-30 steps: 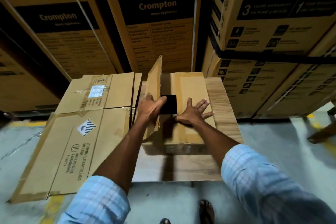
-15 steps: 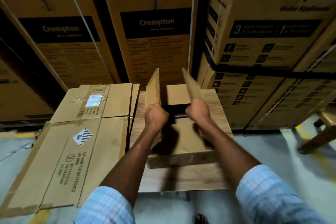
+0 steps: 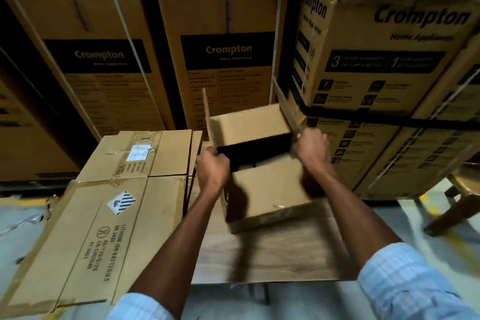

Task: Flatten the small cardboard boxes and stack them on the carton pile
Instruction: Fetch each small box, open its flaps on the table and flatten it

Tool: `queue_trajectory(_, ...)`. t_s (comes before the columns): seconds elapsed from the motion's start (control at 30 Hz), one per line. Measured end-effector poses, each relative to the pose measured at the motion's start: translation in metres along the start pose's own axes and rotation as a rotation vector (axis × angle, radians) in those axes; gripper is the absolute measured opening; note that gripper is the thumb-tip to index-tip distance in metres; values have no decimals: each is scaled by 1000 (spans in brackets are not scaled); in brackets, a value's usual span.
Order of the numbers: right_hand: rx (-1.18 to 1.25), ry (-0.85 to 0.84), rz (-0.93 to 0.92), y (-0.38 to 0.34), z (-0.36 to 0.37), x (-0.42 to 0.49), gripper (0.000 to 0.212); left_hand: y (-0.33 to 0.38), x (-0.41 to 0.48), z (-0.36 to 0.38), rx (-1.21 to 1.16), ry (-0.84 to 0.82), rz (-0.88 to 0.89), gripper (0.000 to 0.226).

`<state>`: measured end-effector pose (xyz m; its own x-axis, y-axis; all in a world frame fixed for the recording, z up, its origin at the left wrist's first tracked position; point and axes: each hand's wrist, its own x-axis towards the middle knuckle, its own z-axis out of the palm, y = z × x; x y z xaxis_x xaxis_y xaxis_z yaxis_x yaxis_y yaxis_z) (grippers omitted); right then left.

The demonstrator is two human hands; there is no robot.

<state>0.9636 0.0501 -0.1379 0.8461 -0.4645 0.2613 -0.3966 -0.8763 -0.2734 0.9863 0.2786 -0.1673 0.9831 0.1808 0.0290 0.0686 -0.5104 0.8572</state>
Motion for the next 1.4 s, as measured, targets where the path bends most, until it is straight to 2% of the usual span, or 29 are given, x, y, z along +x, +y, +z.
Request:
queue_trajectory(0.1,-19,185,-208,-22,-35,17,25,-22,-19,13,-202,159,-48,30)
queue_trajectory(0.17,0,286,-325,-38,-50,26,31,-31,-37,32,-380,198,-108,39)
queue_trajectory(0.27,139,400,-401,-49,-56,39,31,-43,-57,64,-656,155,-320,48)
queue_trajectory(0.4,54,371,-428,-46,-38,46,25,-82,-79,102,-855,31,-672,39)
queue_trajectory(0.47,5,342,-469,-50,-32,43,23,-113,-91,107,-782,20,-749,40)
queue_trajectory(0.5,-16,338,-495,-54,-34,42,21,-128,-95,109,-684,39,-773,48)
queue_trajectory(0.6,-45,320,-554,-65,-49,40,16,-142,-97,84,-250,7,-797,103)
queue_trajectory(0.67,-44,273,-572,-67,-61,41,19,-138,-88,60,79,-24,-857,129)
queue_trajectory(0.73,-36,220,-581,-64,-69,38,20,-134,-73,47,289,-29,-610,147)
queue_trajectory(0.83,-23,163,-609,-58,-78,33,16,-109,-48,30,345,-14,-210,154)
queue_trajectory(0.93,-16,90,-621,-49,-89,29,19,-63,-29,19,357,80,19,149)
queue_trajectory(1.1,-20,26,-678,-34,-98,20,22,-8,-5,6,567,202,339,144)
queue_trajectory(1.2,0,31,-693,-24,-102,20,17,7,-3,-1,627,221,401,154)
queue_trajectory(1.3,41,44,-710,-18,-108,23,18,10,-11,0,456,255,257,156)
queue_trajectory(1.4,91,27,-689,-20,-108,32,23,5,-23,6,317,233,152,140)
